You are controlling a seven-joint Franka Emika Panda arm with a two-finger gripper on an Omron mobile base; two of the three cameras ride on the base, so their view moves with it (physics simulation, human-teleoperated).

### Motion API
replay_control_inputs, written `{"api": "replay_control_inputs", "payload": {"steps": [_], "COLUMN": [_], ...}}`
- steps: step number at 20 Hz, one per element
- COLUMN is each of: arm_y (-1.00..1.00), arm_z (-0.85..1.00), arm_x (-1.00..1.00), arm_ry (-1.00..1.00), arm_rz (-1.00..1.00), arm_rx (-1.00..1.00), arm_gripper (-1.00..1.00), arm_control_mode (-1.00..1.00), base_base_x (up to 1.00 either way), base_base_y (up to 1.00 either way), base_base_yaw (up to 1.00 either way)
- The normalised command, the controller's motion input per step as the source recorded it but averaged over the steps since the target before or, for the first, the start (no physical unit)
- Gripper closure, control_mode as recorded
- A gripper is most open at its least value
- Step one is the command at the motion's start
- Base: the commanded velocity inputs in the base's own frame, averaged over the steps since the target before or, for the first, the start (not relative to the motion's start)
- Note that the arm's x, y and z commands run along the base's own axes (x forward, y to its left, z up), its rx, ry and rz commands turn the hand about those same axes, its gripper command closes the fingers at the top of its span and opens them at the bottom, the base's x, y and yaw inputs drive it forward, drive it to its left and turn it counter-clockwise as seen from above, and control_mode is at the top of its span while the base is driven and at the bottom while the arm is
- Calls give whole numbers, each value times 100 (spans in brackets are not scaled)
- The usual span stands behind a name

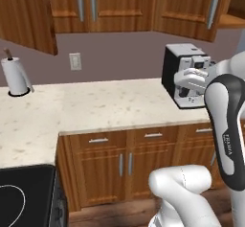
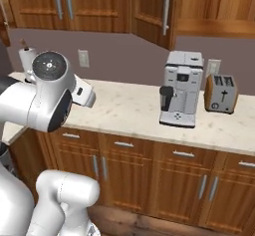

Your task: Close all open cabinet doors.

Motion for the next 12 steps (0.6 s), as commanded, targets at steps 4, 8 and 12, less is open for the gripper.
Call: {"api": "replay_control_inputs", "payload": {"steps": [4, 8, 12], "arm_y": [0, 0, 0], "arm_z": [0, 0, 0], "arm_x": [0, 0, 0], "arm_ry": [0, 0, 0], "arm_rz": [0, 0, 0], "arm_rx": [0, 0, 0], "arm_gripper": [-100, -100, -100], "arm_control_mode": [100, 100, 100], "base_base_x": [51, 39, 39], "base_base_y": [-44, -28, 6], "base_base_yaw": [-8, -4, 5]}}
